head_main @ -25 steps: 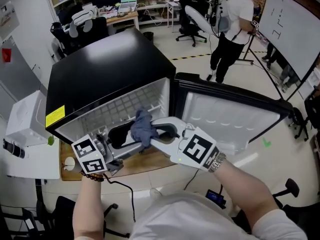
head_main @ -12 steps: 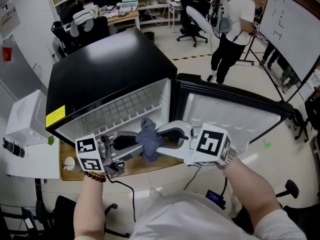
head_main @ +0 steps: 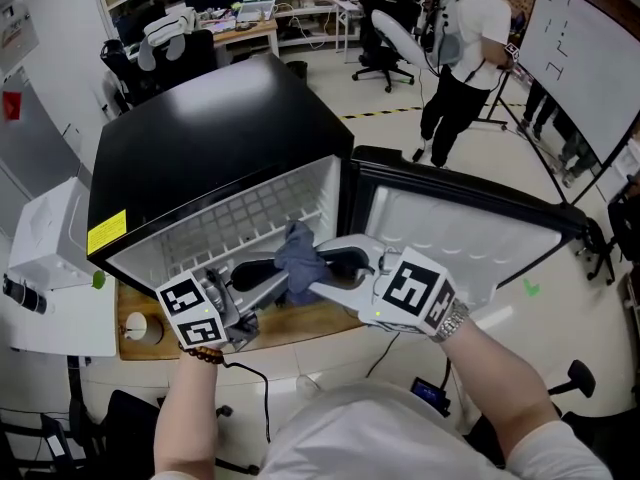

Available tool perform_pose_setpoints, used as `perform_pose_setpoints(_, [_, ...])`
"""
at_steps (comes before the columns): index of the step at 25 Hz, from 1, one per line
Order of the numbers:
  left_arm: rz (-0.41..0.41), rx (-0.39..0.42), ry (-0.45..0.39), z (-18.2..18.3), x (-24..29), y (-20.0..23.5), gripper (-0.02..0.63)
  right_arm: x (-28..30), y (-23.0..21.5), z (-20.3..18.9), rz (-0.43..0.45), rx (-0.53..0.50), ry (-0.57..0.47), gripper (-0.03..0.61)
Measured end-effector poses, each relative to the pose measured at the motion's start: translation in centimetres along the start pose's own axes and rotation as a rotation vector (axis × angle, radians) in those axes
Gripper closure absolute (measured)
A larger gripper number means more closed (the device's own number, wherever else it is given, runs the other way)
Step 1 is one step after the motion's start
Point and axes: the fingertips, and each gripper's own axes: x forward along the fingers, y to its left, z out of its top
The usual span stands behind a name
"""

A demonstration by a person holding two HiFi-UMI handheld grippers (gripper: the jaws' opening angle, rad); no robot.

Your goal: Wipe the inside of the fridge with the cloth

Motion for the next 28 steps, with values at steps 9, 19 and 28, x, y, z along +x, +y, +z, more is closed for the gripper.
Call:
perform_pose_setpoints(9, [0.312, 0.098, -0.066, 1.4, -0.2, 4.7, 0.561, -1.0, -3.4, -1.5, -0.223, 0.034, 0.024, 0.423])
perform_pose_setpoints(19, [0.632, 0.093, -0.166, 4.1, 0.4, 11.5, 0.561, -2.8, -3.6, -1.9, -0.318, 0.054, -0.009, 0.423])
perform_pose_setpoints(28, [0.795, 0.071, -0.205, 5.5, 2.1, 16.8, 0.561, -3.3, -2.9, -2.4, -0.327, 0.041, -0.004, 0.423])
